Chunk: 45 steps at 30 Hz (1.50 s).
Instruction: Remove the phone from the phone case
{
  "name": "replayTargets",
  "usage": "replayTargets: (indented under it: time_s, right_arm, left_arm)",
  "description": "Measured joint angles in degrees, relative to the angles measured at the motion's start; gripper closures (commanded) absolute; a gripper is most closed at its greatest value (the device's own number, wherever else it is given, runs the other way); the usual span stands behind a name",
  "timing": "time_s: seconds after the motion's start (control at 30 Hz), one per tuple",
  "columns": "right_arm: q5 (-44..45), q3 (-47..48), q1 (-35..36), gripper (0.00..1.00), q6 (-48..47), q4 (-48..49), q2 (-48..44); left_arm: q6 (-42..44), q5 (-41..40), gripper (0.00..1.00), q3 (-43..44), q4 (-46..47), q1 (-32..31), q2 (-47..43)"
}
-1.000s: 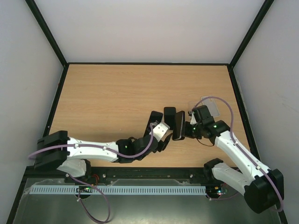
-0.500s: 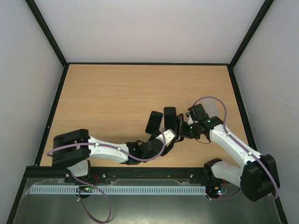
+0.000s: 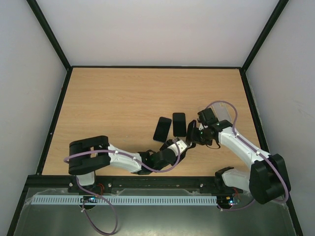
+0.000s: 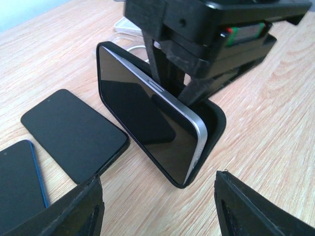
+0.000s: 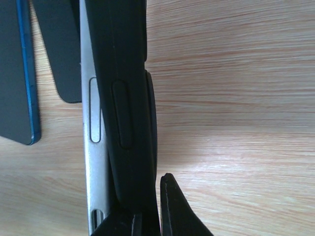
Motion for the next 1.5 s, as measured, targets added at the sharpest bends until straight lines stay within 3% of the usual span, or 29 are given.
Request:
replayTargets:
  time_s: [0.37, 0.6, 1.0, 1.37, 1.5]
  right_arm:
    - [6.7, 1.1, -0.3, 0.98, -1.3, 0.0, 2.0]
    - [6.6, 1.1, -0.5, 0.98, -1.9, 0.1, 3.3]
    - [6.8, 3.9, -1.2, 0.98, -3.7, 0.0, 8.2]
    - [6.4, 3.9, -1.3, 0.98, -3.7, 0.9, 8.2]
    - [6.4, 3.9, -1.7, 0.98, -3.6, 1.8, 8.2]
  left_arm:
    - [2.5, 2.2, 0.4, 0.4, 8.5, 0.7, 6.6]
    - [3.9, 4.4, 0.49, 1.7, 13.7, 1.5, 9.3]
    - [2.1, 4.3, 0.63, 6.8, 14.4, 3.3, 14.9]
    - [0.2, -1.0, 0.6, 10.5, 12.9, 3.3, 17.9]
    - [-0.6, -3.9, 0.66, 11.7, 12.0, 3.1, 18.5]
